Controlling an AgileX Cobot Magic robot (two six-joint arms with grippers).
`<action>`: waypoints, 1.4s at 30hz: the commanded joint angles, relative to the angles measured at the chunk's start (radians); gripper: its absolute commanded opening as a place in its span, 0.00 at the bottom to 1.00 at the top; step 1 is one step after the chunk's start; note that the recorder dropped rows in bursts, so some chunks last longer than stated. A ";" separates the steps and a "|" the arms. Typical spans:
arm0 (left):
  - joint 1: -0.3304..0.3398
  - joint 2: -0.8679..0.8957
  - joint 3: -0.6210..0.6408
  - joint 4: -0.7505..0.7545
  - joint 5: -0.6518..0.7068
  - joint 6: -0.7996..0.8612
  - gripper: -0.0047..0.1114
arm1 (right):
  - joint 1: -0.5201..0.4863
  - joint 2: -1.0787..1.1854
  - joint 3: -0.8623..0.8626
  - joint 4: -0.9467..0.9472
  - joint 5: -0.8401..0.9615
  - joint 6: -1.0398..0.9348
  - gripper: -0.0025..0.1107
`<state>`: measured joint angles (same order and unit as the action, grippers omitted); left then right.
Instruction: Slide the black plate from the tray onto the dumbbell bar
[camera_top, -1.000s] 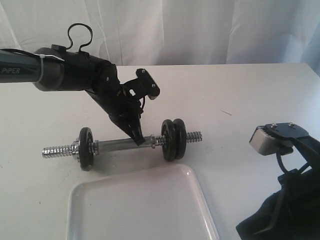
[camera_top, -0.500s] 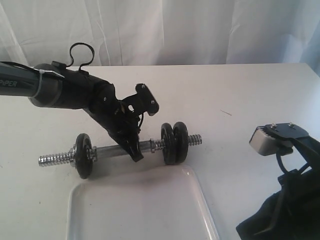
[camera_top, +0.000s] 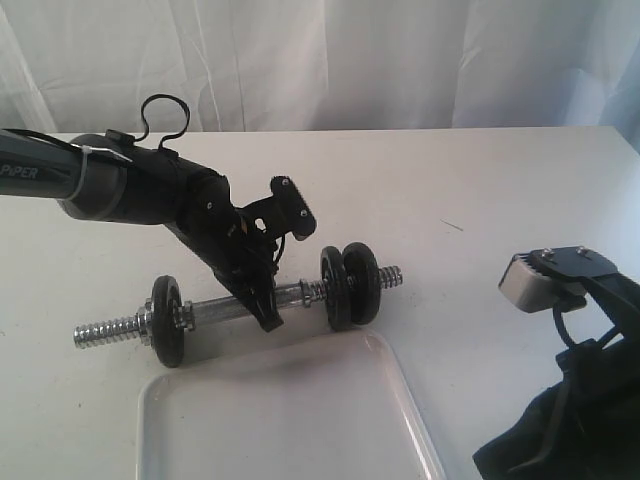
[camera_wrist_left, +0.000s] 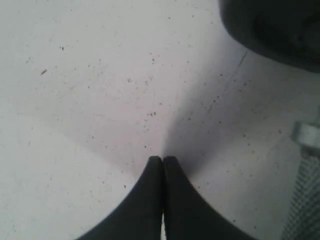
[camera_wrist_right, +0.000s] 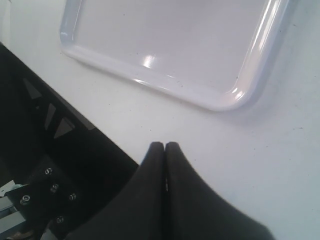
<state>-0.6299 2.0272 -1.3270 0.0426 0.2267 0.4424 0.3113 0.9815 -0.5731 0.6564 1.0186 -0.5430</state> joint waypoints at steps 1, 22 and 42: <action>-0.005 0.008 0.016 -0.012 0.028 0.005 0.04 | -0.002 -0.006 0.004 -0.002 0.004 -0.012 0.02; -0.005 -0.037 0.016 -0.011 -0.017 0.007 0.04 | -0.002 -0.006 0.004 -0.002 0.004 -0.012 0.02; -0.005 -0.078 0.016 0.018 -0.025 0.009 0.04 | -0.002 -0.006 0.004 -0.002 0.004 -0.012 0.02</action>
<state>-0.6299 1.9634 -1.3162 0.0566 0.1973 0.4511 0.3113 0.9815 -0.5731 0.6504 1.0207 -0.5430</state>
